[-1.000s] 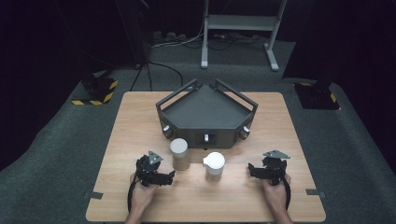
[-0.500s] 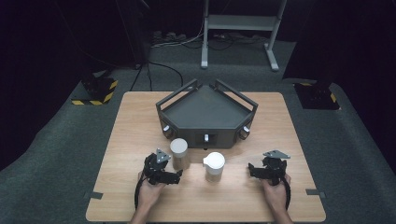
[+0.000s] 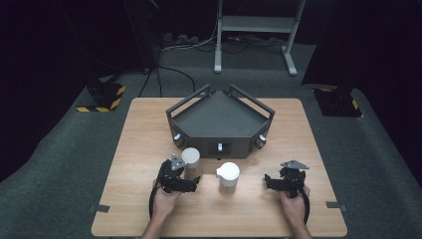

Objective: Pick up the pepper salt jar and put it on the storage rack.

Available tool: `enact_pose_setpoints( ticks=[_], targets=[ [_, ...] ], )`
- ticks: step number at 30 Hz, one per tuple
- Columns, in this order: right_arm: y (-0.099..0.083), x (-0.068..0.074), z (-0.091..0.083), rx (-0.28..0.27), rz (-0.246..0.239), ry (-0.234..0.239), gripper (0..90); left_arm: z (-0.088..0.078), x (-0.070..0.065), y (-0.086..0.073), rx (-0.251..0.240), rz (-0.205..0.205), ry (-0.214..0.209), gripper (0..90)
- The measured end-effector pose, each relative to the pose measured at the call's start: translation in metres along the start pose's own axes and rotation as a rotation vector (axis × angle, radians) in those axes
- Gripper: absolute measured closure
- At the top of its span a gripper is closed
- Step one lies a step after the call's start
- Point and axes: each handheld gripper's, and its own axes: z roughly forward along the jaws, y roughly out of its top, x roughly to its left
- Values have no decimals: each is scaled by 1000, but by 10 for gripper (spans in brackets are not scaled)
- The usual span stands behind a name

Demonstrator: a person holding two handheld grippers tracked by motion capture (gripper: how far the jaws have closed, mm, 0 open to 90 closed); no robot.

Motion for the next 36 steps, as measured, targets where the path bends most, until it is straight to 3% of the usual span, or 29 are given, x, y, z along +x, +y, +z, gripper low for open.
enact_pose_setpoints(
  ticks=[36],
  targets=[
    [0,0,0,0,1,0,36,10,-8,9,-56,-7,19,218]
  ],
)
